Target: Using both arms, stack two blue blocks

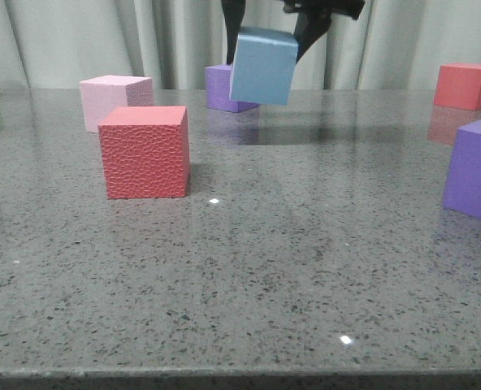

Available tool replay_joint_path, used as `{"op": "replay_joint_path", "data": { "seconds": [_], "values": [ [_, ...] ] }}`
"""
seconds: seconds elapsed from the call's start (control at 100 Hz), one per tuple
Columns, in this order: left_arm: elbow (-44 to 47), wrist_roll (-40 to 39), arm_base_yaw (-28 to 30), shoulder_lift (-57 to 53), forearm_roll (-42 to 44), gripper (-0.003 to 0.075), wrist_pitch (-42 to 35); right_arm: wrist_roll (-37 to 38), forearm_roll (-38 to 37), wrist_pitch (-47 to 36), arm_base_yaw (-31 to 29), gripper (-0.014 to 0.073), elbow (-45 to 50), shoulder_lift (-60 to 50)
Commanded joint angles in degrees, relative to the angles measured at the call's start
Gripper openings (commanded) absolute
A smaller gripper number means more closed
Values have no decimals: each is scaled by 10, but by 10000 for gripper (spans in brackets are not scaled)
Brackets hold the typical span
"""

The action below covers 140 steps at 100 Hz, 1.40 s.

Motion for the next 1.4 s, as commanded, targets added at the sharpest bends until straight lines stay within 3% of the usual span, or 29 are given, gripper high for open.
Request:
{"op": "replay_joint_path", "data": {
  "seconds": [0.0,0.77,0.86,1.05,1.39],
  "values": [
    [-22,-4,0,3,-7,674,-39,5,-3,1,3,369,-18,-24],
    [-22,-4,0,3,-8,674,-28,5,17,-22,9,379,-19,-5],
    [-22,-4,0,3,-8,674,-28,4,17,-22,9,437,-19,-5],
    [-22,-4,0,3,-8,674,-28,4,24,-21,9,643,-19,-5],
    [-22,-4,0,3,-8,674,-18,3,27,-12,9,646,-19,-18]
  ]
}}
